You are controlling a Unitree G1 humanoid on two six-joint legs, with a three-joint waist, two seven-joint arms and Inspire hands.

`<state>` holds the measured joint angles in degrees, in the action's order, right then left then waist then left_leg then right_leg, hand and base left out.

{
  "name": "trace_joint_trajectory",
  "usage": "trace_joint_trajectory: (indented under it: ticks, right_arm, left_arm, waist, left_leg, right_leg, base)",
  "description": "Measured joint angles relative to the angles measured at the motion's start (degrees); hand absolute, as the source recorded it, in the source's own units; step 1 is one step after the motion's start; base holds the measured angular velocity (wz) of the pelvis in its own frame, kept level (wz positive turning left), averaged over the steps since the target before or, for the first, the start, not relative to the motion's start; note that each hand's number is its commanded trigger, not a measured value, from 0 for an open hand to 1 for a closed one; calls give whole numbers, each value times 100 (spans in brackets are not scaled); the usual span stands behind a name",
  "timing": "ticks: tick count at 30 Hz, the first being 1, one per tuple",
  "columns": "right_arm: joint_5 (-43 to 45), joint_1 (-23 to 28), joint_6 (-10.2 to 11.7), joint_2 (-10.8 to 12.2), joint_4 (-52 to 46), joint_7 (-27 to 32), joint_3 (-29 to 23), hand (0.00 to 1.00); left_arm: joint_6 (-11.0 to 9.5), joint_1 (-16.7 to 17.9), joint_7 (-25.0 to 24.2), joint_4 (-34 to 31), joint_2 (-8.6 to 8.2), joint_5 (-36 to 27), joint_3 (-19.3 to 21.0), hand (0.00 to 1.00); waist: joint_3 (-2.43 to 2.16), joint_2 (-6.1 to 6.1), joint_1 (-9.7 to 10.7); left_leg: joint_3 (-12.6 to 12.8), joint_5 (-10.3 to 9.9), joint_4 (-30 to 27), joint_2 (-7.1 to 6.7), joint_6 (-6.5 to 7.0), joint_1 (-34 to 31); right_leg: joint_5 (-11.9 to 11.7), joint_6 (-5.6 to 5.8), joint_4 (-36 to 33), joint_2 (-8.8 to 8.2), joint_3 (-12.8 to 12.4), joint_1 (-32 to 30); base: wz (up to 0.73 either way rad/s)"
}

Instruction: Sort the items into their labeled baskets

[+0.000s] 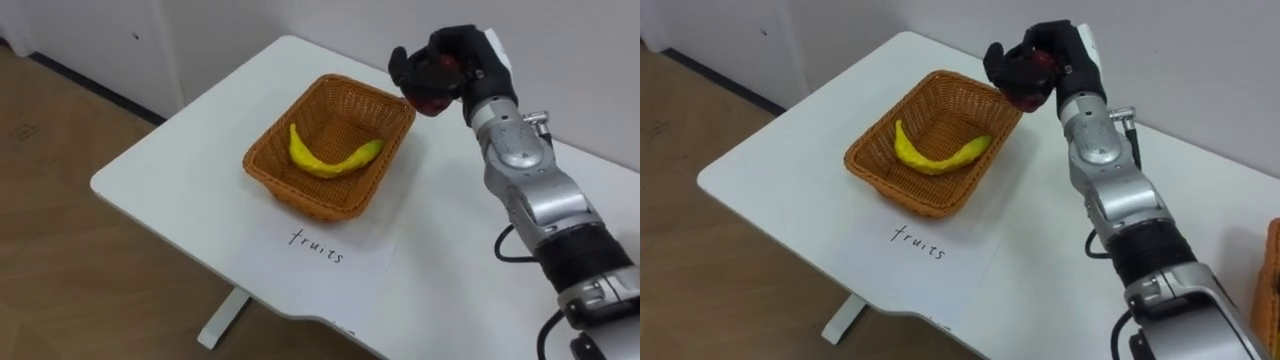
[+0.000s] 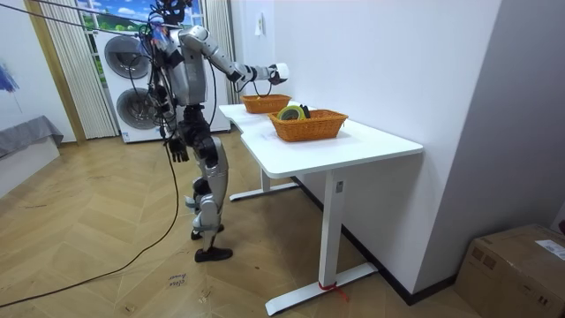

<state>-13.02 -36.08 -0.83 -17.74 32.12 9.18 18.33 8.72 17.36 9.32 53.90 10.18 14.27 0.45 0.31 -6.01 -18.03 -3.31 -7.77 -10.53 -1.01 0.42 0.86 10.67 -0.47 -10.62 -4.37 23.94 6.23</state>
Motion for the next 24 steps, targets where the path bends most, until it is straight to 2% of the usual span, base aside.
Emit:
trace_joint_trajectory:
  ticks: [2, 6, 11, 15, 16, 18, 24]
  right_arm:
    - [17, 2, -81, 56, 0, -34, 191, 100]
    - [223, 1, -123, 67, -2, -66, 247, 100]
    - [589, 1, -123, 98, -2, -79, 247, 100]
    - [694, 1, -123, 182, -3, -147, 247, 100]
    - [687, 1, -123, 189, -3, -188, 248, 100]
    - [688, 1, -123, 192, -3, -195, 249, 100]
    - [685, 3, -123, 273, -14, -322, 355, 100]
  left_arm:
    - [14, 46, 0, 0, 0, -1, 6, 0]
    - [20, 84, -30, -35, -5, 21, 58, 0]
    - [85, 133, -112, -178, -7, 130, 95, 0]
    - [96, 219, -104, -303, -7, 154, 114, 0]
    - [89, 222, -101, -354, -6, 153, 114, 0]
    - [63, 222, -94, -402, -6, 152, 114, 0]
    - [52, 240, -92, -516, -6, 162, 114, 0]
  waist:
    - [14, 6, -25]
    - [46, 52, -141]
    - [39, 44, -271]
    - [36, 43, -267]
    - [20, 21, -260]
    - [33, 43, -266]
    - [33, 52, -294]
  left_leg:
    - [-1, -18, -6, 3, 6, 77]
    - [-18, -64, -75, -5, 15, 68]
    - [-49, -77, -86, -70, 34, 54]
    - [-99, -80, -82, -77, 40, 33]
    - [-144, -80, -79, -76, 41, 29]
    - [-166, -80, -77, -76, 42, 28]
    - [-175, -84, -79, -74, 45, -18]
  right_leg:
    - [1, 2, 4, -3, 13, 57]
    - [19, 23, 15, -2, 4, 95]
    - [29, 39, 8, -29, 47, 77]
    - [39, 56, 0, -52, 133, 81]
    - [40, 58, -2, -56, 145, 81]
    - [42, 61, -3, -55, 154, 93]
    - [43, 64, -2, -49, 153, 72]
  base:
    - [0]
    - [0]
    - [3]
    - [7]
    - [7]
    - [7]
    - [1]
